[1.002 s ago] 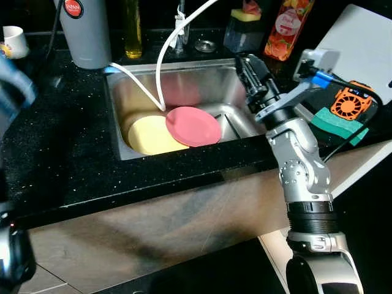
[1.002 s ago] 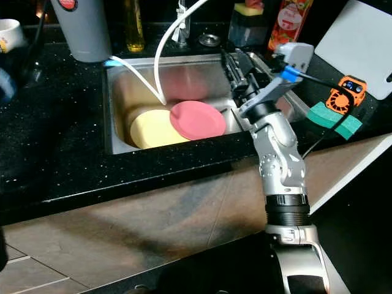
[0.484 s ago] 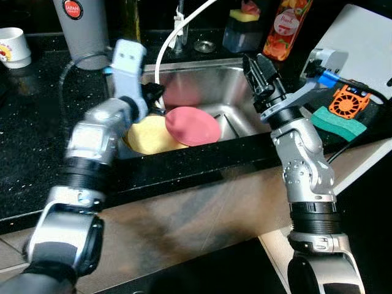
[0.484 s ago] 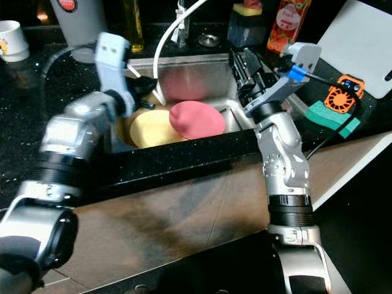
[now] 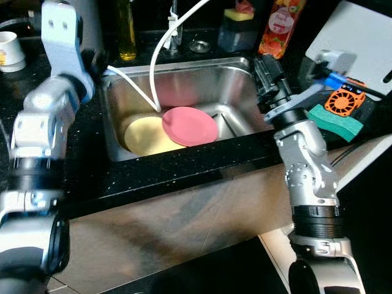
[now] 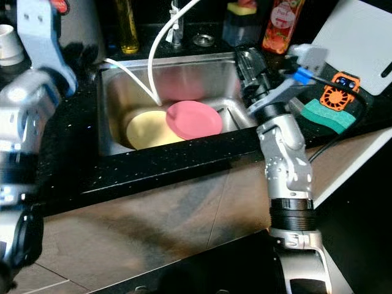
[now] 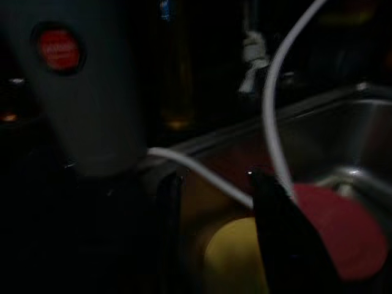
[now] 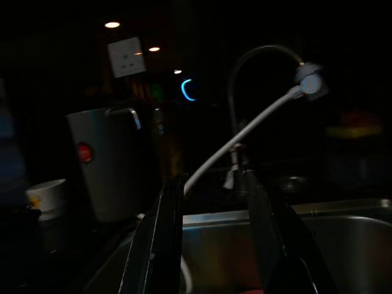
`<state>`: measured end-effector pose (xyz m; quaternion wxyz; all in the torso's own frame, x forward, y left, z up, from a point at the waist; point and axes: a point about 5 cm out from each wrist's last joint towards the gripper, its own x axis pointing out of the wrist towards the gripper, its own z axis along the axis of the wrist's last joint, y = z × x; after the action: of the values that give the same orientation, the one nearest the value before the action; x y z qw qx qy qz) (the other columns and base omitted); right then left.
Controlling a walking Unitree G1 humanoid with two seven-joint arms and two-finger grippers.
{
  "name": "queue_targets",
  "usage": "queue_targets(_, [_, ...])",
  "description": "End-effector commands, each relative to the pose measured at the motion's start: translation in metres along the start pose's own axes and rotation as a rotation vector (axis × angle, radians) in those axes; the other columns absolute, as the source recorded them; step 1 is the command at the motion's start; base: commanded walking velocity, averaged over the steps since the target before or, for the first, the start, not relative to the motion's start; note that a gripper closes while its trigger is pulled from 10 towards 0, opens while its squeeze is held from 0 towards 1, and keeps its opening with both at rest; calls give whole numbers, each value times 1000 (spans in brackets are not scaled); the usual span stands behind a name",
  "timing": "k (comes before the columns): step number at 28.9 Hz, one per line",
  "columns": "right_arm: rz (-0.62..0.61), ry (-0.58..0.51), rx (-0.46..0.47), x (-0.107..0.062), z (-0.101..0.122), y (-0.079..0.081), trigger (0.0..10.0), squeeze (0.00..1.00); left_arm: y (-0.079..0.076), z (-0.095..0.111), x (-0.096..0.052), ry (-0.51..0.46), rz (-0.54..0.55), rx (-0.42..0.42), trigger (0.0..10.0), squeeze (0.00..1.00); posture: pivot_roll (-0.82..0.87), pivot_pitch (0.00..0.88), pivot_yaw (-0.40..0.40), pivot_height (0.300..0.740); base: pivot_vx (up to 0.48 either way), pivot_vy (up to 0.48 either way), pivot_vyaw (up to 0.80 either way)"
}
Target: Kitchen organization
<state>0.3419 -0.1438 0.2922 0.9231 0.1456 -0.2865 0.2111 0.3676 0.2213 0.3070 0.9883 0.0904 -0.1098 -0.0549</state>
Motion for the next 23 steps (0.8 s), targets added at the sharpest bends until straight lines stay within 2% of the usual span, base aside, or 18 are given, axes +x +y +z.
queue_targets(1, [2, -6, 2, 2, 0, 0, 10000, 0, 5, 7, -7, -49, 39, 93, 10000, 0, 185, 75, -50, 740, 0, 0, 0])
queue_targets(2, [1, -4, 5, 2, -1, 1, 10000, 0, 4, 7, -11, -68, 45, 109, 10000, 0, 188, 76, -54, 740, 0, 0, 0])
queue_targets(3, [-19, 3, 4, 2, -3, 0, 10000, 0, 0, 8, -15, -105, 36, 71, 10000, 0, 187, 78, -58, 740, 0, 0, 0])
queue_targets(4, [-19, 3, 4, 2, -3, 0, 10000, 0, 0, 8, -15, -105, 36, 71, 10000, 0, 187, 78, -58, 740, 0, 0, 0])
queue_targets(5, [-93, 16, -9, 1, -6, -6, 10000, 0, -7, 10, -22, -163, 39, -19, 10000, 0, 186, 78, -60, 740, 0, 0, 0])
queue_targets(8, [-260, 19, -28, -4, -8, -24, 10000, 0, -12, 15, -27, -220, 93, -116, 10000, 0, 182, 79, -64, 740, 0, 0, 0])
queue_targets(10, [-345, 13, -59, -8, -5, -36, 10000, 0, -17, 18, -28, -240, 85, -133, 10000, 0, 174, 78, -64, 740, 0, 0, 0])
queue_targets(11, [-410, 4, -109, -14, -1, -45, 10000, 0, -23, 21, -27, -260, 56, -146, 10000, 0, 158, 75, -60, 740, 0, 0, 0])
queue_targets(15, [-480, -4, -149, -25, 4, -57, 10000, 0, -25, 25, -24, -284, 48, -155, 10000, 0, 140, 70, -48, 740, 0, 0, 0])
queue_targets(18, [-522, -29, -158, -30, 7, -62, 10000, 0, -26, 25, -22, -286, 44, -165, 10000, 0, 137, 69, -44, 740, 0, 0, 0])
queue_targets(21, [-540, -50, -101, -32, 8, -63, 10000, 0, -30, 24, -21, -284, 35, -156, 10000, 0, 128, 66, -37, 740, 0, 0, 0])
queue_targets(22, [-583, -25, -194, -35, 8, -67, 10000, 0, -34, 23, -20, -282, 27, -157, 10000, 0, 122, 63, -33, 740, 0, 0, 800])
queue_targets(23, [-583, -25, -194, -35, 8, -67, 10000, 0, -34, 23, -20, -282, 27, -157, 10000, 0, 122, 63, -33, 740, 0, 0, 800])
